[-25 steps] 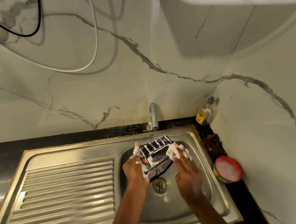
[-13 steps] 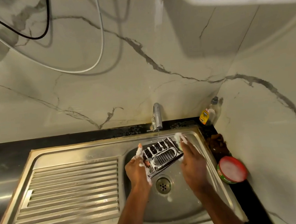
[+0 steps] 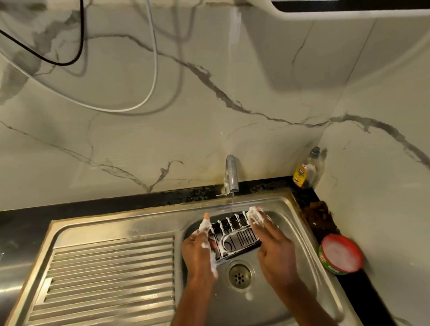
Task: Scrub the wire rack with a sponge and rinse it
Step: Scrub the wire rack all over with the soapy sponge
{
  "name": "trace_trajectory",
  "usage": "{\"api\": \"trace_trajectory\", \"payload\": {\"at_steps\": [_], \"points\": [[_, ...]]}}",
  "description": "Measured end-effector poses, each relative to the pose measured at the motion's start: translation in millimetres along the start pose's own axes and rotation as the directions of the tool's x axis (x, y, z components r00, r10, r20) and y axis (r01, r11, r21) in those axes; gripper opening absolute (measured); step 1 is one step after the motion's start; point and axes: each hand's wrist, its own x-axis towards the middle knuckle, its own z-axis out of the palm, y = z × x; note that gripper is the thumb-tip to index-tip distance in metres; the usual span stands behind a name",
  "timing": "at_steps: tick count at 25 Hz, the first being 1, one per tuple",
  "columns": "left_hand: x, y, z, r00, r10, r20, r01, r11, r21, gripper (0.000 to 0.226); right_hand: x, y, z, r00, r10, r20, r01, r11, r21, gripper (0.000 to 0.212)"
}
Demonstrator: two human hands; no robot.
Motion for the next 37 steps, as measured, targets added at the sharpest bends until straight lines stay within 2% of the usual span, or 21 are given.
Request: {"api": "trace_trajectory", "payload": {"at_steps": [2, 5, 6, 7, 8, 9, 10, 11, 12, 13, 15, 18, 21, 22, 25, 27, 30, 32, 34, 35, 37], "points": [[-0.3, 3.4, -1.1, 1.000, -0.029, 0.004, 0.029, 1.000, -0.002, 0.028, -8.3, -2.8, -5.7, 0.999, 0.040, -0.017, -0.040, 0.999, 0.027, 0.067], [9.0, 4.3, -10.9, 0.998, -0.054, -0.036, 0.055, 0.998, 0.031, 0.029, -10.2, 18.5, -25.1, 1.000, -0.002, -0.030, 0.001, 1.000, -0.027, 0.057], [13.0, 5.6, -14.3, 0.996, -0.073, -0.047, 0.075, 0.996, 0.039, 0.029, -6.5, 20.4, -32.5, 0.999, 0.045, -0.017, -0.046, 0.999, -0.017, 0.048], [18.2, 6.5, -17.6, 0.995, -0.092, -0.033, 0.093, 0.995, 0.038, 0.030, 0.8, 19.2, -37.8, 0.983, 0.184, -0.002, -0.184, 0.981, 0.056, 0.040], [20.1, 7.5, -18.3, 0.995, -0.102, 0.001, 0.102, 0.994, 0.030, 0.032, 8.5, 23.5, -38.0, 0.926, 0.374, 0.042, -0.376, 0.910, 0.177, 0.033], [21.0, 8.3, -17.8, 0.993, -0.107, 0.047, 0.107, 0.994, 0.014, 0.037, 17.8, 30.1, -35.0, 0.818, 0.557, 0.142, -0.568, 0.746, 0.346, 0.026], [17.2, 10.9, -17.5, 0.991, -0.109, 0.073, 0.109, 0.994, 0.012, 0.043, 24.8, 37.0, -31.1, 0.686, 0.661, 0.305, -0.702, 0.490, 0.516, 0.024], [15.1, 11.9, -17.9, 0.990, -0.111, 0.090, 0.110, 0.994, 0.017, 0.050, 27.7, 41.8, -28.7, 0.593, 0.660, 0.461, -0.747, 0.238, 0.621, 0.024], [12.5, 13.2, -18.9, 0.988, -0.109, 0.113, 0.108, 0.994, 0.009, 0.055, 28.8, 44.1, -27.9, 0.528, 0.625, 0.576, -0.760, 0.044, 0.649, 0.024], [11.2, 14.3, -21.4, 0.982, -0.107, 0.154, 0.106, 0.994, 0.012, 0.061, 28.9, 44.7, -30.1, 0.488, 0.584, 0.648, -0.773, -0.056, 0.632, 0.024], [11.5, 15.0, -24.9, 0.969, -0.124, 0.214, 0.120, 0.992, 0.032, 0.077, 28.1, 39.5, -36.7, 0.477, 0.487, 0.732, -0.792, -0.123, 0.598, 0.031], [10.2, 16.6, -30.4, 0.965, -0.148, 0.218, 0.139, 0.989, 0.056, 0.061, 33.6, 33.4, -37.4, 0.495, 0.440, 0.749, -0.781, -0.153, 0.606, 0.018], [13.8, 20.0, -39.2, 0.961, -0.135, 0.239, 0.131, 0.991, 0.035, 0.041, 35.5, 26.9, -32.1, 0.486, 0.451, 0.749, -0.800, -0.116, 0.589, 0.028], [16.5, 20.4, -44.3, 0.955, -0.123, 0.271, 0.112, 0.992, 0.057, 0.043, 35.1, 25.4, -30.1, 0.479, 0.458, 0.749, -0.805, -0.111, 0.583, 0.025], [22.5, 18.8, -50.5, 0.940, -0.100, 0.326, -0.008, 0.950, 0.314, 0.057, 34.2, 17.4, -28.7, 0.440, 0.493, 0.750, -0.839, -0.071, 0.539, 0.028], [26.0, 12.2, -46.0, 0.970, -0.085, 0.229, -0.040, 0.869, 0.492, 0.073, 32.8, 12.5, -28.5, 0.434, 0.514, 0.740, -0.850, -0.039, 0.525, 0.027], [24.3, 7.1, -35.6, 0.986, -0.038, 0.160, -0.094, 0.667, 0.739, 0.049, 33.7, 12.7, -25.8, 0.457, 0.501, 0.735, -0.869, 0.075, 0.489, 0.027], [27.1, 4.3, -31.6, 0.977, -0.049, 0.208, -0.132, 0.623, 0.771, 0.043, 35.1, 14.2, -23.3, 0.480, 0.485, 0.731, -0.868, 0.140, 0.477, 0.025], [26.2, 5.2, -27.3, 0.956, -0.127, 0.264, -0.110, 0.681, 0.724, 0.046, 37.2, 17.4, -20.5, 0.488, 0.472, 0.734, -0.871, 0.203, 0.448, 0.035], [24.6, 6.6, -24.7, 0.948, -0.166, 0.270, -0.082, 0.695, 0.714, 0.049, 37.9, 16.9, -20.6, 0.500, 0.467, 0.729, -0.866, 0.244, 0.438, 0.031], [23.1, 2.8, -18.6, 0.941, -0.239, 0.242, -0.007, 0.699, 0.715, 0.076, 38.3, 12.0, -22.1, 0.548, 0.427, 0.719, -0.834, 0.341, 0.433, 0.022]]}}
